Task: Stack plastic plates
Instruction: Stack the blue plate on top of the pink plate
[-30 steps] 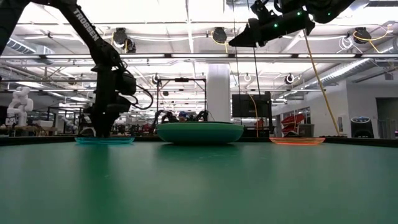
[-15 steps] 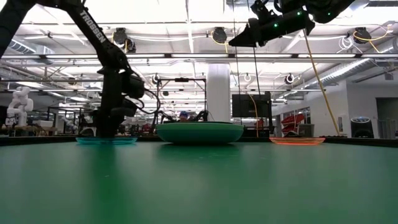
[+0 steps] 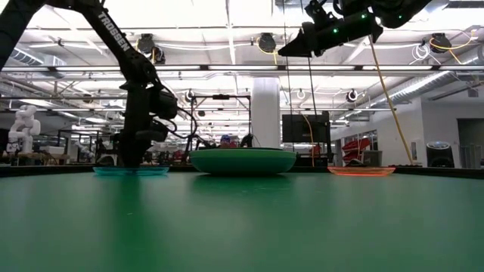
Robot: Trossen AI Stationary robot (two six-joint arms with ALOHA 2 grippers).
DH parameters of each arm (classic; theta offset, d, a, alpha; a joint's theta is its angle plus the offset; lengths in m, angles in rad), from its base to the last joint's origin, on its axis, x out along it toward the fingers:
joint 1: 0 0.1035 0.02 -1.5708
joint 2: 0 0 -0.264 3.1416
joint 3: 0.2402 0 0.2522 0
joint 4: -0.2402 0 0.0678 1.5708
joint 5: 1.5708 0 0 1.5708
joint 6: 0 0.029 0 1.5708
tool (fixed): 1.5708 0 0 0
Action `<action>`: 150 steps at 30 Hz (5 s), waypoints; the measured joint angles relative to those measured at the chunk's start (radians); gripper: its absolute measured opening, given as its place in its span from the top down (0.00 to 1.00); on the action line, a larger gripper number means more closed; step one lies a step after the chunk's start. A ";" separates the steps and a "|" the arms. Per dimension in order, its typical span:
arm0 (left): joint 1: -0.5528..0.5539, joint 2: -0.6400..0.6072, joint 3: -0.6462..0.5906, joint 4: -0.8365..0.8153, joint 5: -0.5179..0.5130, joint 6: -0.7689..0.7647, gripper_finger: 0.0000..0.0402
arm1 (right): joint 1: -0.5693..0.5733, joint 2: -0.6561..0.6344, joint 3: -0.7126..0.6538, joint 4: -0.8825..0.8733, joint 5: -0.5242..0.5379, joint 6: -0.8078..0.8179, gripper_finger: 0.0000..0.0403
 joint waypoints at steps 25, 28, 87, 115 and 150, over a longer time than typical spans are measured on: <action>0.001 -0.003 0.002 -0.031 0.000 -0.016 0.99 | 0.000 0.000 0.000 -0.017 0.000 -0.007 0.65; 0.001 -0.011 0.001 -0.037 0.000 -0.015 0.99 | 0.000 0.000 0.000 -0.021 0.000 -0.007 0.65; -0.566 -0.485 0.000 0.057 -0.164 -0.202 0.99 | 0.254 0.475 0.000 0.386 -0.100 0.477 0.58; -0.579 -0.485 0.000 0.164 -0.203 -0.179 0.99 | 0.269 0.536 0.047 0.377 0.028 0.474 0.76; -0.577 -0.485 0.000 0.197 -0.204 -0.130 0.69 | 0.269 0.536 0.047 0.377 0.026 0.481 0.98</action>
